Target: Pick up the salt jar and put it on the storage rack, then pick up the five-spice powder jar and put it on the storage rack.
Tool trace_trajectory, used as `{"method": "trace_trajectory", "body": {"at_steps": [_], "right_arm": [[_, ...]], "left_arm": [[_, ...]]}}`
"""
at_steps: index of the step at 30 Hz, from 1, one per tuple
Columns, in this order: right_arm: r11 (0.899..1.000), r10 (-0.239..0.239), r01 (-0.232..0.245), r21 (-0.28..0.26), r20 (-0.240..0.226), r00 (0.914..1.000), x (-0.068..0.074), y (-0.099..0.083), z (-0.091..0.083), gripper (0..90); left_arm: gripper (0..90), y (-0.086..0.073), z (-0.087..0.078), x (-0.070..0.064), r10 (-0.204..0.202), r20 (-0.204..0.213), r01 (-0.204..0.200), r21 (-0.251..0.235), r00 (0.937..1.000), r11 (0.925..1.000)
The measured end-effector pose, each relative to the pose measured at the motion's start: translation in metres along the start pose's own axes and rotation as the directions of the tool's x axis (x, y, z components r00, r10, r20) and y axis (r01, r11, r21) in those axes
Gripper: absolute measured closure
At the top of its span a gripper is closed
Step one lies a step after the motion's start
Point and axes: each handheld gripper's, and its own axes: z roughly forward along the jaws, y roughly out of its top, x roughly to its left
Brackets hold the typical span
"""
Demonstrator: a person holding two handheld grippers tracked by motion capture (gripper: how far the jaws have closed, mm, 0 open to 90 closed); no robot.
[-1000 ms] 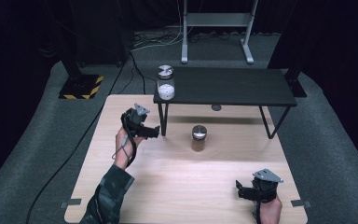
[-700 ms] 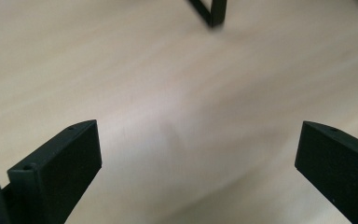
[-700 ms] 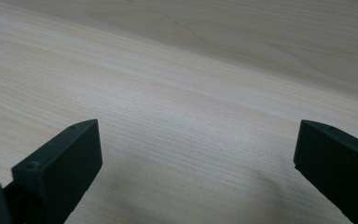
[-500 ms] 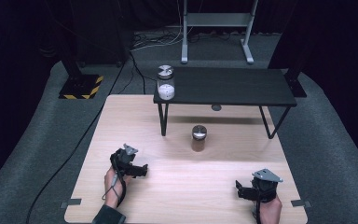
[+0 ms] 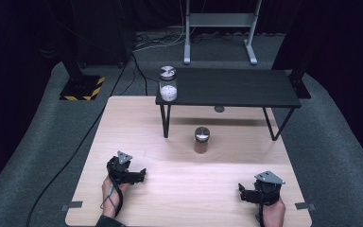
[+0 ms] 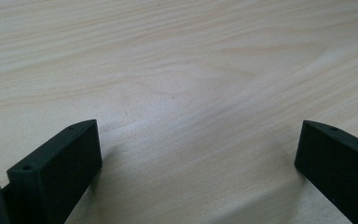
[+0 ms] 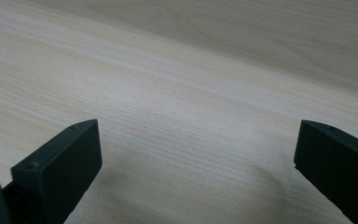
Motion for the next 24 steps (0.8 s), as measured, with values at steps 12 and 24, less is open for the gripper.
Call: {"method": "trace_trajectory", "body": {"at_steps": [12,24], "right_arm": [[1.000,-0.006,0.005,0.003,0.023,0.9997,0.0046,0.0005,0.0003,0.2],[1.000,-0.002,0.002,-0.005,0.026,0.9997,0.0049,-0.0010,-0.0005,0.3]], "left_arm": [[0.1,0.0017,0.0018,0.0047,0.017,0.016,-0.017,0.000,0.9997,0.9999],[0.1,0.0019,0.0018,0.0048,0.019,0.016,-0.019,0.001,0.9997,0.9998]]}}
